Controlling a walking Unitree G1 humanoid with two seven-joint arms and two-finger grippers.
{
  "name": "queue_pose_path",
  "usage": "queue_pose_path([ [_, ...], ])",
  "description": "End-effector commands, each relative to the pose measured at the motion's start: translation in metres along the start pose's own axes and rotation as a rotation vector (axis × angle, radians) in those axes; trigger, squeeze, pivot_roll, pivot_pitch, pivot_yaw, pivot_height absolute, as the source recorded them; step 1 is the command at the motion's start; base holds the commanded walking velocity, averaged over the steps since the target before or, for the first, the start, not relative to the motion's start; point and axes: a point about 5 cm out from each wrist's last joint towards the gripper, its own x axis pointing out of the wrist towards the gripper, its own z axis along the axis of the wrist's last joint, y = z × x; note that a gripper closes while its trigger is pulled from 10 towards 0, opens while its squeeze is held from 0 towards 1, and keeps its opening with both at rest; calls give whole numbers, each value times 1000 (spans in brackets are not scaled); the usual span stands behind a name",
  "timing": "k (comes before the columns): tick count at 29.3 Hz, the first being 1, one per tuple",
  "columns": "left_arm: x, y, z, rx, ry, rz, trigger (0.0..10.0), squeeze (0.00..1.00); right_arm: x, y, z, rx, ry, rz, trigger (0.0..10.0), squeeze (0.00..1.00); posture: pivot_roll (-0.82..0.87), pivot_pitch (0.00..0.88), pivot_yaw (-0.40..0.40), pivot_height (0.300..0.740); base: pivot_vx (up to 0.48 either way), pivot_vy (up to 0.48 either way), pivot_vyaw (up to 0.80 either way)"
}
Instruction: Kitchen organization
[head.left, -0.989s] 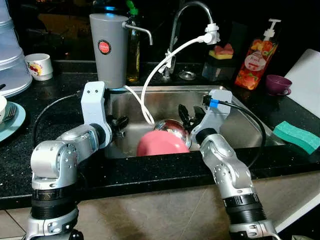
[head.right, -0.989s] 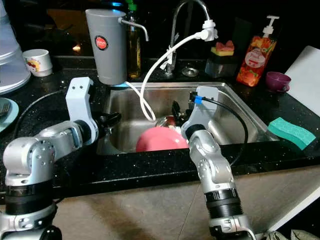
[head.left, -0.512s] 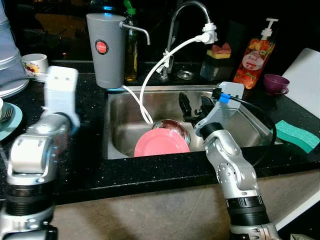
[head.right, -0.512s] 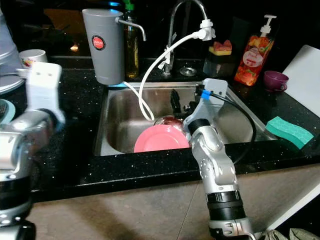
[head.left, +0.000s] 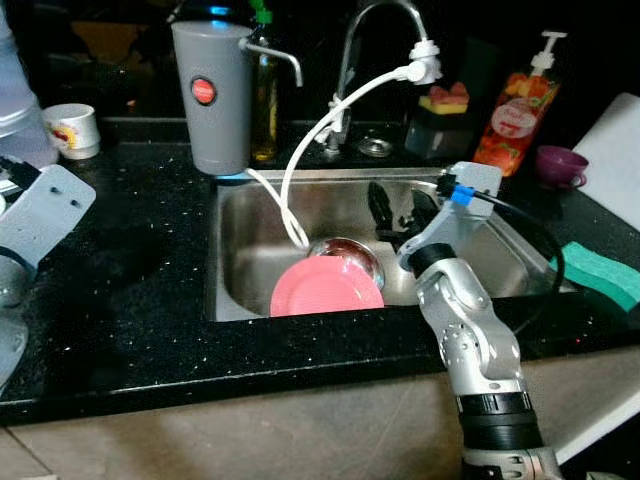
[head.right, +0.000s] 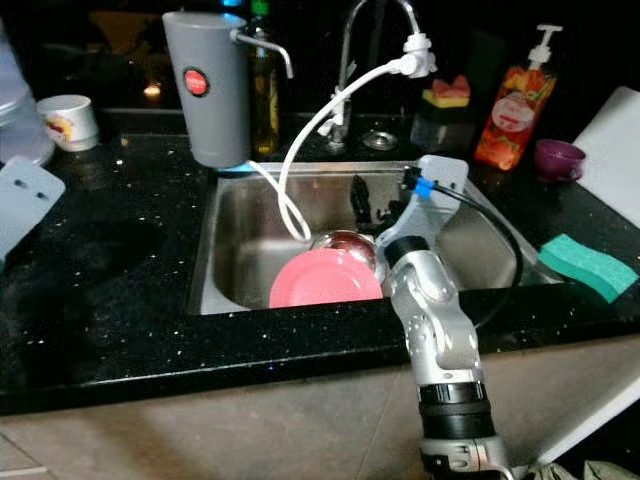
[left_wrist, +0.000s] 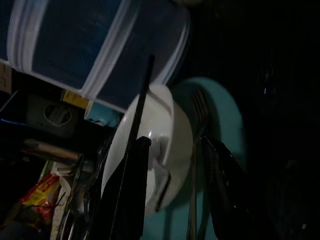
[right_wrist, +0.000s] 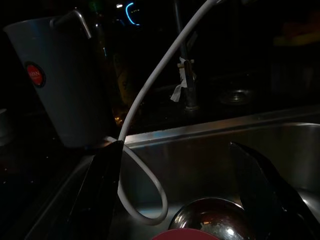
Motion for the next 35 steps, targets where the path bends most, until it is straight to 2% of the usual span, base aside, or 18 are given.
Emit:
queue_pose_path([
  [1,-3,4,2,37,-24,11,10000,0,-1,-1,-3,13,10,-1,10000,0,152,175,-86,740,0,0,0],
  [8,-3,4,-1,42,-18,-3,10000,0,0,0,-3,16,12,6,10000,0,155,175,-92,740,0,0,0],
  [12,2,4,-3,33,-9,-13,9843,0,1,1,-2,18,10,10,10000,0,152,175,-95,740,0,0,0],
  [13,4,4,-4,41,-10,-11,6431,0,1,1,-2,18,10,9,10000,0,152,175,-95,740,0,0,0],
  [14,5,5,-6,37,-2,-9,0,0,1,1,-2,17,9,7,10000,0,146,174,-93,740,0,0,0],
  [25,6,10,-10,54,10,8,0,0,0,0,-1,18,11,5,10000,0,146,174,-97,740,0,0,0],
  [28,6,13,-7,80,-19,46,0,0,1,1,-2,19,12,8,10000,0,147,172,-99,740,0,0,0],
  [30,6,19,4,93,-85,105,0,0,2,1,-1,19,11,10,10000,0,147,172,-99,740,0,0,0],
  [31,6,21,9,102,-123,128,10000,0,2,1,-1,19,10,10,10000,0,146,170,-97,740,0,0,0],
  [33,6,21,9,102,-123,128,10000,0,2,1,-1,19,10,10,10000,0,146,170,-97,740,0,0,0],
  [35,5,26,22,79,-191,164,10000,0,2,1,-1,19,8,9,10000,0,146,167,-94,740,0,0,0],
])
